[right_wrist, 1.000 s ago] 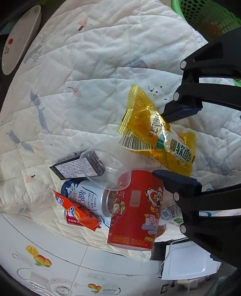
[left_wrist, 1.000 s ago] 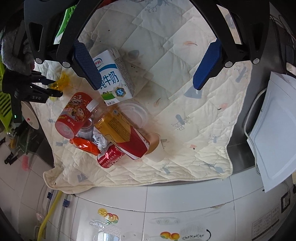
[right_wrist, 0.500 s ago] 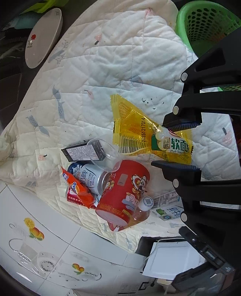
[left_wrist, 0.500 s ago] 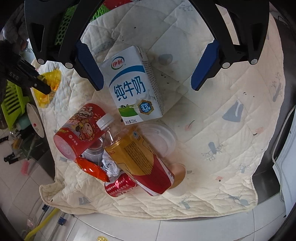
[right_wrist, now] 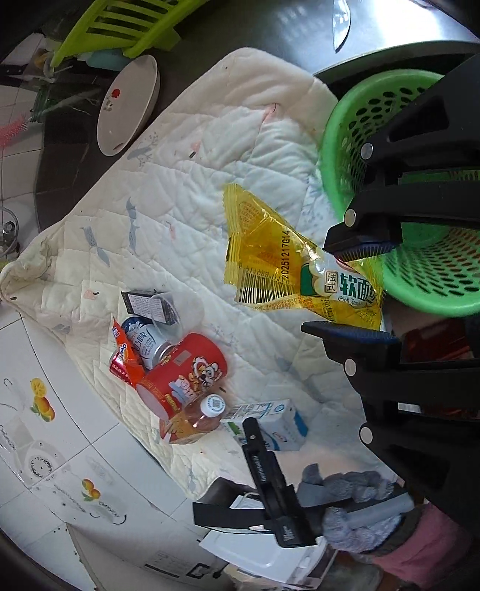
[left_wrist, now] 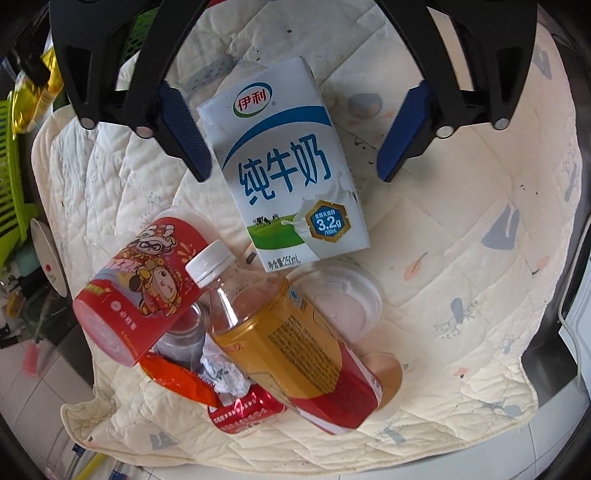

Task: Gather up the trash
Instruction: 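Close the left tool on the milk carton while the right tool grasps the yellow snack bag, then carry the milk carton to the green basket and open the left tool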

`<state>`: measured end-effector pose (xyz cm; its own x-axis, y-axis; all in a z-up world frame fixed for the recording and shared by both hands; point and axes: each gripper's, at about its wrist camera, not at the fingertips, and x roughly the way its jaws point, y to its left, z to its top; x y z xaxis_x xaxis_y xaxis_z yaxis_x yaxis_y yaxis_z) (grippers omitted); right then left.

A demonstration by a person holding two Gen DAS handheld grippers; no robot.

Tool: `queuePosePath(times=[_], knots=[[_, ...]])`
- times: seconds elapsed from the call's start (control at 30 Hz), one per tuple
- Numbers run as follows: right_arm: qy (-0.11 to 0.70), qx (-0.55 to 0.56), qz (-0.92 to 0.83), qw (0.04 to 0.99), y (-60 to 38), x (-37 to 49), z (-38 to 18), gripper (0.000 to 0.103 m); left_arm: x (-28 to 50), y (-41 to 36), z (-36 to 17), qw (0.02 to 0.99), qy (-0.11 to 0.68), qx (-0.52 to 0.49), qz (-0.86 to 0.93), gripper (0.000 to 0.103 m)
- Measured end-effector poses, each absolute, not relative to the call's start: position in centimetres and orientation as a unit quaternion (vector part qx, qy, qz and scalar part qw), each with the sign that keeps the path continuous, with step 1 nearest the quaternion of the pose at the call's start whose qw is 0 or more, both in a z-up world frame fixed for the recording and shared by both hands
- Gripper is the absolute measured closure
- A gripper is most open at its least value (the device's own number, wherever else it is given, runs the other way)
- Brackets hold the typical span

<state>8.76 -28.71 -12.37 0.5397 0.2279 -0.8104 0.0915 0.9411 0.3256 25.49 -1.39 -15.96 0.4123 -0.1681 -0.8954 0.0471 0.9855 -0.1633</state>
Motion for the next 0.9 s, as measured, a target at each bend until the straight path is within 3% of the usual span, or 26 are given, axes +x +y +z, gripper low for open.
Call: queuePosePath(times=[0.1, 0.27, 0.5, 0.57, 0.67, 0.9], knots=[[0.484, 0.149, 0.038, 0.861, -29.0, 7.1, -12.8, 0.072, 25.4, -1.4, -16.3, 0.835, 0.541, -0.072, -0.075, 0.027], [0.494, 0.137, 0.039, 0.858, -29.2, 5.0, -13.7, 0.071, 24.8, -1.7, -16.0, 0.838, 0.536, -0.071, -0.074, 0.033], [0.509, 0.123, 0.039, 0.851, -29.0, 2.9, -14.9, 0.068, 22.7, -1.4, -15.0, 0.845, 0.523, -0.078, -0.077, 0.035], [0.512, 0.121, 0.035, 0.85, -29.1, 2.2, -15.2, 0.058, 21.9, -1.2, -14.6, 0.848, 0.519, -0.08, -0.076, 0.035], [0.513, 0.116, 0.03, 0.85, -29.4, 1.4, -15.5, 0.051, 20.5, -0.9, -13.8, 0.853, 0.51, -0.081, -0.079, 0.035], [0.5, 0.119, 0.019, 0.858, -30.7, -0.5, -14.9, 0.045, 16.9, -1.5, -11.1, 0.862, 0.488, -0.082, -0.107, 0.035]])
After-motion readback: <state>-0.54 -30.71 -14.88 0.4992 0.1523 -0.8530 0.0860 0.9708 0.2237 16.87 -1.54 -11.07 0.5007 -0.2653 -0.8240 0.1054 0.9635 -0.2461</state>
